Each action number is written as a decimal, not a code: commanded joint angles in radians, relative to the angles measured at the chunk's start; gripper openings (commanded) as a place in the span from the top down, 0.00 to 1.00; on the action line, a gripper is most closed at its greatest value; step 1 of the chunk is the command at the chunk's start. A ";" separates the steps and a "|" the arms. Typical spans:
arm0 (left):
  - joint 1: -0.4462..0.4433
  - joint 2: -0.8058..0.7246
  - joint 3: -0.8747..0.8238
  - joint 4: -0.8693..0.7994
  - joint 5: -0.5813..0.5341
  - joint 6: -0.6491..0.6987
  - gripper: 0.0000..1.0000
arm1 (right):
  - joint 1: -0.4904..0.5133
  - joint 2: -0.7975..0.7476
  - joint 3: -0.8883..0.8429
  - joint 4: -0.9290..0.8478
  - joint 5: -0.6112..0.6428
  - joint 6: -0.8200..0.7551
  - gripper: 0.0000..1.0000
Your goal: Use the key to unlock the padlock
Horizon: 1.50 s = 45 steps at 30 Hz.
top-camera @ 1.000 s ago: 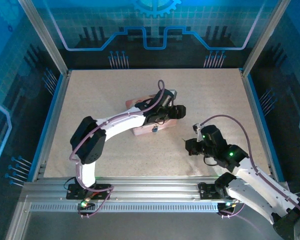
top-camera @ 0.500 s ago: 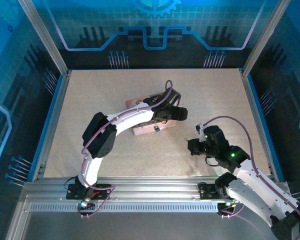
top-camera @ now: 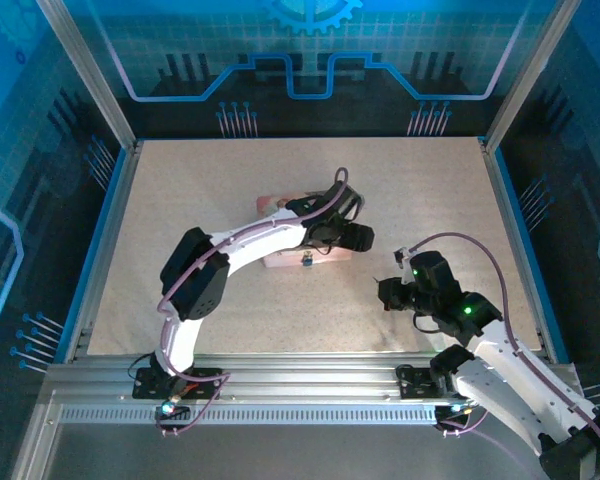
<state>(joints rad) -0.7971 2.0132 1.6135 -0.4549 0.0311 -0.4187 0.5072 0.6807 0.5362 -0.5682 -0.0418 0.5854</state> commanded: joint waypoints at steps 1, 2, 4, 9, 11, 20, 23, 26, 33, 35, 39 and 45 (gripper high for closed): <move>-0.024 -0.064 -0.094 -0.083 0.055 0.009 0.26 | -0.013 -0.005 -0.013 -0.015 -0.021 -0.010 0.92; -0.025 -0.082 -0.118 -0.073 0.059 0.004 0.26 | -0.013 -0.003 -0.014 -0.012 -0.021 -0.008 0.92; -0.026 -0.117 -0.164 -0.052 0.068 -0.009 0.26 | -0.015 0.003 -0.018 -0.005 -0.024 -0.007 0.92; -0.025 -0.178 -0.231 -0.010 0.087 -0.026 0.26 | -0.015 0.028 -0.019 0.017 -0.042 -0.004 0.92; -0.026 -0.201 -0.248 0.008 0.087 -0.026 0.25 | -0.015 0.038 -0.019 0.027 -0.052 -0.002 0.92; -0.003 -0.378 -0.371 0.150 0.090 -0.033 0.19 | -0.015 0.065 -0.045 0.129 -0.137 0.008 0.92; 0.024 -0.472 -0.445 0.183 0.080 -0.039 0.18 | -0.015 0.084 -0.050 0.177 -0.173 0.010 0.92; 0.050 -0.577 -0.544 0.198 0.046 -0.031 0.18 | -0.014 0.121 -0.050 0.235 -0.214 0.018 0.92; 0.112 -0.849 -0.831 0.297 0.027 -0.013 0.21 | -0.012 0.271 -0.027 0.422 -0.336 0.063 0.92; 0.130 -0.903 -0.902 0.322 0.033 -0.009 0.21 | -0.012 0.322 -0.007 0.462 -0.359 0.072 0.92; 0.172 -0.972 -1.025 0.396 0.070 -0.018 0.22 | -0.013 0.430 0.049 0.528 -0.396 0.093 0.92; 0.233 -0.971 -1.139 0.526 0.134 -0.021 0.22 | -0.018 0.583 0.139 0.580 -0.428 0.086 0.92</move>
<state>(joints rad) -0.5858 1.0454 0.5072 -0.0414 0.1108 -0.4454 0.5026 1.2190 0.6231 -0.0574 -0.4248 0.6655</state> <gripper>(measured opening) 0.782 0.084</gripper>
